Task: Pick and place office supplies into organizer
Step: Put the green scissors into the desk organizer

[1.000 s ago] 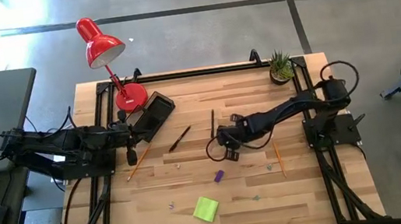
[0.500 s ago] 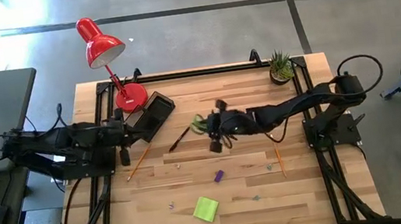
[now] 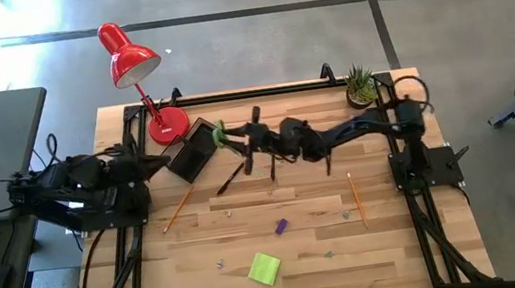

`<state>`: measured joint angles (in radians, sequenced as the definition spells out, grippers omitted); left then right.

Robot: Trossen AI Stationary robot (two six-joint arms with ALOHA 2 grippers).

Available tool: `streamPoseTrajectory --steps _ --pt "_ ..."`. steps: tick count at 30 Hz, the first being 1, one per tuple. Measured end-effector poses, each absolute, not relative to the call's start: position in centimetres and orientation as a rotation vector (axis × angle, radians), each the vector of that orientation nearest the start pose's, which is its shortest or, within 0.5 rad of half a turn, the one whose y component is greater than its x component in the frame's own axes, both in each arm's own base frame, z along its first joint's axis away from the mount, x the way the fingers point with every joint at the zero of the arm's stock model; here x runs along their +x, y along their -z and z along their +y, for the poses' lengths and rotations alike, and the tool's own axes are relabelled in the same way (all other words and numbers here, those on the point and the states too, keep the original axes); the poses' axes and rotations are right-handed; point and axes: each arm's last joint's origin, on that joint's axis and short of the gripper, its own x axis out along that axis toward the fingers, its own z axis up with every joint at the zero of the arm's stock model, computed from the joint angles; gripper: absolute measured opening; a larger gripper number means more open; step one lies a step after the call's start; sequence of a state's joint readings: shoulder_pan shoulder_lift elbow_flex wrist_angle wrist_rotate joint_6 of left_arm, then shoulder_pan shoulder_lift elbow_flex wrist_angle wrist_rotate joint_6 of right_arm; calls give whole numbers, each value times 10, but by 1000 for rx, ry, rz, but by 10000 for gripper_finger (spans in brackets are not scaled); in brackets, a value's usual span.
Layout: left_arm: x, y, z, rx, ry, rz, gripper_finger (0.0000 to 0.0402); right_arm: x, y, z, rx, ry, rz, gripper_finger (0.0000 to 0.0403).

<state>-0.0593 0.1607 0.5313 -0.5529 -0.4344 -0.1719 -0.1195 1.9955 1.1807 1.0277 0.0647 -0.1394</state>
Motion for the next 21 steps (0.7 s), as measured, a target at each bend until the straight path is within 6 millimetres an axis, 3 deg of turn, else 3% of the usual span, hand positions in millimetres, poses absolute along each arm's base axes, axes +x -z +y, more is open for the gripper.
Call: streamPoseTrajectory --steps 11,21 --pt "43 -277 7 -154 -266 52 1 521 -247 -85 -170 140 -242 74" --pt "31 -283 6 -143 -212 25 1 574 -233 -99 -198 162 -349 74"
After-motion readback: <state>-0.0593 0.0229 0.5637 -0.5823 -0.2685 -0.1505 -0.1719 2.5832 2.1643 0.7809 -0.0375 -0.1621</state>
